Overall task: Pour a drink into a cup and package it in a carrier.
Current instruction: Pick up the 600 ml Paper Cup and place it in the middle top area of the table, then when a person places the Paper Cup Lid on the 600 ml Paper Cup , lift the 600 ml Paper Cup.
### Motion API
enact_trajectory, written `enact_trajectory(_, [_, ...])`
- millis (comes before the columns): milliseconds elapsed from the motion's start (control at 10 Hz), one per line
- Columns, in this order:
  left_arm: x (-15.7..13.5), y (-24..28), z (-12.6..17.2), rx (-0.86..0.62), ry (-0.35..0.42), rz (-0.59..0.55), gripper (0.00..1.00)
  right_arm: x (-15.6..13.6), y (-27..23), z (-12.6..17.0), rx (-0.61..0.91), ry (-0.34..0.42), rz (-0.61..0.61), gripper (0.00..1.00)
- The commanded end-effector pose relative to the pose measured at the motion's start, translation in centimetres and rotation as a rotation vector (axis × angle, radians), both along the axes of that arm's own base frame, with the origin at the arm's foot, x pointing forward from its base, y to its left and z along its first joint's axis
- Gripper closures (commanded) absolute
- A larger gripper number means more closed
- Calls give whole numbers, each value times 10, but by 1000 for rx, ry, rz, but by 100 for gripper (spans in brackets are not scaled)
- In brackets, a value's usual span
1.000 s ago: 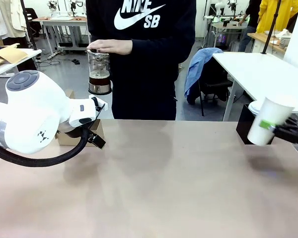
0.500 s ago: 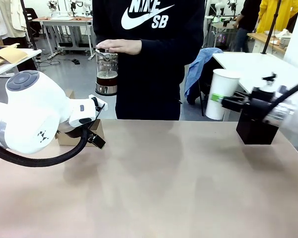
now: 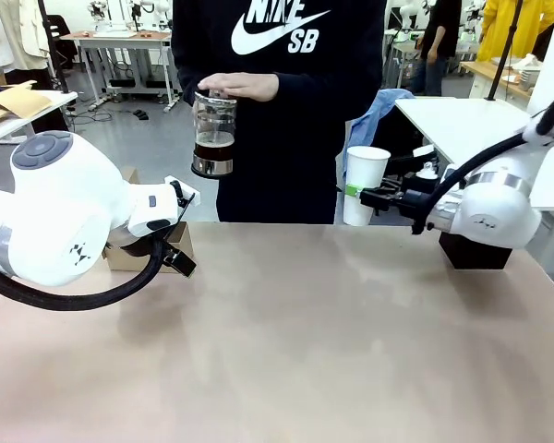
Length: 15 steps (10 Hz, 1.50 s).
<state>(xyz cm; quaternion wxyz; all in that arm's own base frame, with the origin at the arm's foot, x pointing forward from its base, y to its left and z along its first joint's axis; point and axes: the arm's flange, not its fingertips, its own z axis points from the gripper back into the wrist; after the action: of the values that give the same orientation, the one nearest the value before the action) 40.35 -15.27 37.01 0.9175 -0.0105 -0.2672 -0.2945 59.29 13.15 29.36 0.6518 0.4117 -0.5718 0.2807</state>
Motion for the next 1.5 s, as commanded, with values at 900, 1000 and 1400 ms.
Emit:
enact_trajectory(900, [0,1,0,-2,0,0,0,-2,18,-33,-32,-31,13,19])
enact_trajectory(1000, [0,1,0,-2,0,0,0,-2,18,-33,-32,-31,13,19])
enact_trajectory(1400, [0,1,0,-2,0,0,0,-2,18,-33,-32,-31,13,19])
